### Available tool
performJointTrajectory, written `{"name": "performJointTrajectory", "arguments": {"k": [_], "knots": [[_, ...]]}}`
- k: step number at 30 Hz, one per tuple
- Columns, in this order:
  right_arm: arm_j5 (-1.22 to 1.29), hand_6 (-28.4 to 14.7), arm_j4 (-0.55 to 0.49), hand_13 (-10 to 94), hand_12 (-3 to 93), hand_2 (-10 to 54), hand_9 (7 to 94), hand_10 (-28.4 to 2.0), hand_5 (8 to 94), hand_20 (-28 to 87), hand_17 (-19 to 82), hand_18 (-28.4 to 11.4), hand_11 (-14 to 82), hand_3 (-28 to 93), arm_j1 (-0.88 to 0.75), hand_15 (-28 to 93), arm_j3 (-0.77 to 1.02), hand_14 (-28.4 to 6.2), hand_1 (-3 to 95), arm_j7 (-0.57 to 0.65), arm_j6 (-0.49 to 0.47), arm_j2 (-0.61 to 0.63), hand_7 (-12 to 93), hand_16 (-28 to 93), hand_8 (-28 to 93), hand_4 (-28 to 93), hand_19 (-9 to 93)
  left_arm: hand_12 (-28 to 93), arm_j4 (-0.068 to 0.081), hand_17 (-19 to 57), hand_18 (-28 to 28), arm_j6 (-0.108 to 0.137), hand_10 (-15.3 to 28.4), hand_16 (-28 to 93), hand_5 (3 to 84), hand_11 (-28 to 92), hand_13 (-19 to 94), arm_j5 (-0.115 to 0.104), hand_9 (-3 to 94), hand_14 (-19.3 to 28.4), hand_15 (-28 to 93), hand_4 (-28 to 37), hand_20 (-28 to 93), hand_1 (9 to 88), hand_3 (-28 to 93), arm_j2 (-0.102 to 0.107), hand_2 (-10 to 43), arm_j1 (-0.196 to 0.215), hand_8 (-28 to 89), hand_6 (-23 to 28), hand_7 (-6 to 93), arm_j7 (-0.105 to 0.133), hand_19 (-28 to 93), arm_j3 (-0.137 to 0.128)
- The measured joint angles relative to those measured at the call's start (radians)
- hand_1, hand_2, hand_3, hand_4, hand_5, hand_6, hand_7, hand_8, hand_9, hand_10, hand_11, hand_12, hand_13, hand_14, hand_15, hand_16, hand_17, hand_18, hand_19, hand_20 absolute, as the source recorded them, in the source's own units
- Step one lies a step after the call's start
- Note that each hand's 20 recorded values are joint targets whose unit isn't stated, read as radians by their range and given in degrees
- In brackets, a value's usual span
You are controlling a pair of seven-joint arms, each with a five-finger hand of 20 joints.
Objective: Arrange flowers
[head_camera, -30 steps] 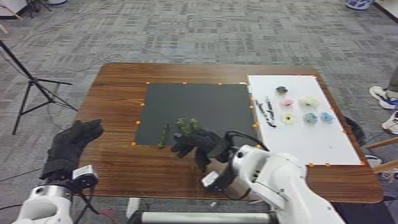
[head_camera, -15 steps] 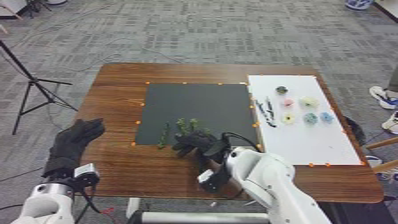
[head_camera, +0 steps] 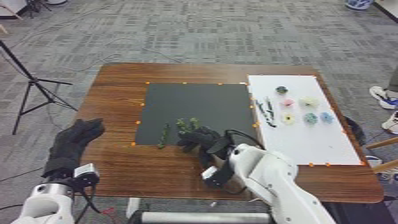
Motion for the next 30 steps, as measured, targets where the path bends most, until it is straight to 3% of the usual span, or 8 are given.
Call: {"name": "performJointTrajectory", "arguments": {"k": [18,30], "knots": [[0.021,-6.2,0.019,94,6.7,20.3,60.9,-14.6,58.3,51,62,-19.2,7.8,49,0.028,53,0.013,-5.7,18.8,-0.006,-0.001,-0.002,9,26,-7,-14,93,13,0.001,4.0,8.8,0.000,14.2,-1,51.6,22,37,0.000,48.6,17.5,21,-28.3,13,21.6,68,-0.001,11.9,-0.003,-6,4.2,16.6,0.008,6,0.011],[0.090,-6.1,-0.045,94,7.0,20.1,62.6,-15.0,59.9,52,62,-19.2,7.6,48,-0.004,54,0.047,-5.7,19.1,0.005,-0.022,0.019,9,25,-8,-14,93,13,0.000,4.0,8.8,0.000,14.2,-1,51.7,22,37,-0.001,48.7,17.4,21,-28.3,13,21.5,68,-0.002,11.8,0.003,-6,4.1,16.6,0.013,6,0.009]]}}
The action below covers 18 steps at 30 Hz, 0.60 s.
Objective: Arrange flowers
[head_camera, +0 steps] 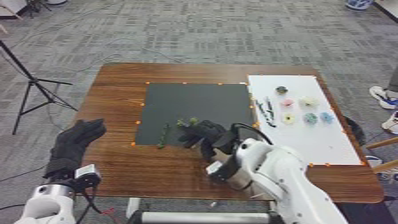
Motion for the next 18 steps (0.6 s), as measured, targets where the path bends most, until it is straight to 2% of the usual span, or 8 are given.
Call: {"name": "performJointTrajectory", "arguments": {"k": [18], "knots": [[0.000,-5.9,0.011,94,7.1,20.1,62.5,-15.0,59.9,52,62,-19.3,7.6,47,-0.044,54,0.008,-5.8,19.6,0.013,-0.001,0.013,9,25,-8,-13,93,13,0.000,4.0,8.8,0.000,14.2,-1,51.7,22,37,0.000,48.6,17.4,21,-28.3,13,21.6,68,0.001,11.9,-0.003,-6,4.3,16.5,-0.006,6,0.000]]}}
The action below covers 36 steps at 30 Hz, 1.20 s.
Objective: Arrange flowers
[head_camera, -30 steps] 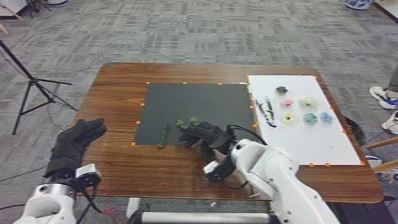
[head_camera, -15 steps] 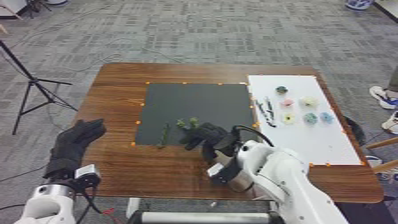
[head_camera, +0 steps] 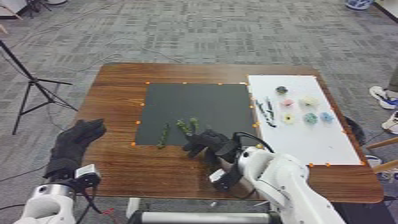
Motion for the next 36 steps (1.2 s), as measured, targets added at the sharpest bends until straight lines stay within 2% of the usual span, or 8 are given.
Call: {"name": "performJointTrajectory", "arguments": {"k": [13,26,32,36], "knots": [[-0.020,-5.7,0.012,94,7.1,20.2,62.1,-14.6,59.5,52,62,-19.4,7.5,48,0.012,54,-0.005,-5.7,19.4,-0.011,0.003,-0.005,10,25,-8,-14,93,13,0.001,4.1,8.8,-0.001,14.3,-1,51.7,22,37,0.000,48.7,17.4,21,-28.3,13,21.6,68,0.001,11.9,-0.006,-6,4.2,16.5,-0.009,6,0.002],[-0.036,-5.7,0.035,94,7.0,20.2,61.8,-14.4,59.3,52,62,-19.4,7.5,49,0.044,54,-0.016,-5.7,19.0,-0.028,0.006,-0.016,10,25,-8,-14,93,13,0.003,4.1,8.8,-0.001,14.3,-1,51.8,22,37,0.000,48.7,17.4,21,-28.3,13,21.5,68,0.001,11.8,-0.013,-6,4.2,16.5,-0.007,6,0.009],[-0.023,-5.6,0.017,94,7.2,20.1,62.4,-14.6,59.6,52,62,-19.4,7.8,48,0.038,54,-0.009,-5.7,19.1,-0.028,0.000,-0.011,10,25,-8,-14,93,13,0.003,4.1,8.8,-0.001,14.4,-1,51.8,22,37,0.000,48.7,17.4,21,-28.3,13,21.5,68,0.000,11.8,-0.012,-6,4.1,16.6,-0.003,6,0.009],[0.029,-5.7,-0.014,94,8.0,19.7,65.8,-15.5,60.7,52,62,-19.4,8.7,48,0.019,54,0.022,-5.7,19.4,-0.025,-0.028,-0.005,10,25,-7,-14,93,13,0.003,4.1,8.8,-0.001,14.4,-1,51.9,22,37,0.000,48.7,17.4,21,-28.3,13,21.5,68,-0.001,11.9,-0.012,-6,4.1,16.6,-0.002,6,0.009]]}}
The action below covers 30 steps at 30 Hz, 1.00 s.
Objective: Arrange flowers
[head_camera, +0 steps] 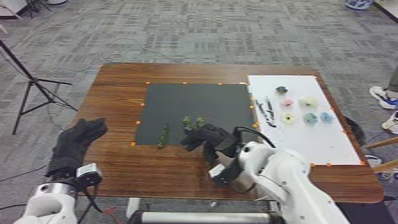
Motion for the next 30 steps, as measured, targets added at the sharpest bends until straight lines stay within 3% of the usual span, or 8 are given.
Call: {"name": "performJointTrajectory", "arguments": {"k": [7,11,13,16,19,22,26,30], "knots": [[0.252,-6.3,-0.073,94,9.7,17.6,68.2,-16.6,60.9,52,62,-19.1,8.9,48,-0.014,53,0.135,-5.7,21.1,0.060,-0.124,0.000,9,26,-7,-13,93,13,0.000,4.1,8.8,0.000,14.3,-1,51.8,22,37,0.000,48.7,17.4,21,-28.3,13,21.5,68,-0.001,11.9,0.000,-6,4.2,16.6,0.002,6,0.000],[0.411,-6.0,-0.094,93,13.5,7.6,73.0,-16.6,62.9,50,59,-18.8,10.8,53,0.013,48,0.216,-6.0,27.8,0.139,-0.182,0.000,11,30,-6,-11,93,13,0.000,4.0,8.8,0.000,14.2,-1,51.9,22,37,0.000,48.7,17.4,21,-28.3,13,21.6,68,-0.002,11.9,0.000,-6,4.2,16.6,0.006,6,0.001],[0.438,-4.8,-0.102,92,18.3,-0.3,76.3,-16.0,65.0,50,58,-18.3,16.5,58,0.033,48,0.236,-5.6,31.6,0.128,-0.176,0.008,16,32,-5,-11,93,13,0.000,4.0,8.8,0.000,14.2,-1,51.8,22,37,0.000,48.7,17.4,21,-28.3,13,21.6,68,-0.002,11.9,-0.001,-6,4.1,16.6,0.007,6,0.002],[0.401,-4.3,-0.109,91,25.5,-9.0,76.8,-13.8,66.3,50,57,-17.9,27.9,64,0.064,51,0.216,-4.6,33.1,0.017,-0.073,0.046,23,32,-4,-13,93,13,0.000,4.0,8.8,0.000,14.2,-1,51.8,22,37,0.000,48.7,17.4,21,-28.3,13,21.6,68,-0.002,11.9,-0.001,-6,4.1,16.7,0.007,6,0.003],[0.236,-4.4,-0.100,90,31.1,-9.5,75.8,-13.6,66.5,52,58,-17.2,38.4,64,0.105,53,0.134,-4.0,33.3,-0.124,0.157,0.116,26,33,-4,-14,93,13,0.000,4.0,8.8,0.000,14.2,-1,51.8,22,37,0.000,48.7,17.4,21,-28.3,13,21.6,68,-0.002,11.9,-0.001,-6,4.1,16.7,0.008,6,0.004],[0.037,-4.8,-0.047,92,33.6,-9.5,76.4,-13.9,67.3,54,61,-16.5,42.8,62,0.149,55,0.091,-3.2,31.9,-0.111,0.323,0.152,26,33,-5,-16,93,13,-0.001,4.0,8.8,0.000,14.3,-1,51.9,22,37,0.000,48.7,17.4,21,-28.3,13,21.6,68,-0.002,11.9,0.002,-6,4.1,16.7,0.008,6,0.003],[-0.141,-7.0,0.068,92,34.2,-9.5,74.0,-15.0,64.8,56,61,-16.1,41.2,58,0.181,55,0.128,-3.1,30.4,-0.002,0.345,0.146,23,34,-4,-16,93,13,-0.002,4.0,8.8,0.000,14.3,-1,51.9,22,37,0.000,48.7,17.4,21,-28.3,13,21.5,68,-0.002,11.9,0.006,-6,4.1,16.7,0.009,6,0.002],[-0.315,-8.7,0.136,92,33.3,-9.5,72.9,-15.8,63.2,56,61,-15.7,37.9,57,0.182,55,0.176,-3.1,29.1,-0.012,0.241,0.132,20,35,-3,-17,93,13,-0.002,4.1,8.8,0.000,14.3,-1,51.8,22,37,0.000,48.7,17.4,21,-28.3,13,21.5,68,-0.002,11.9,0.006,-6,4.1,16.6,0.007,6,0.001]]}}
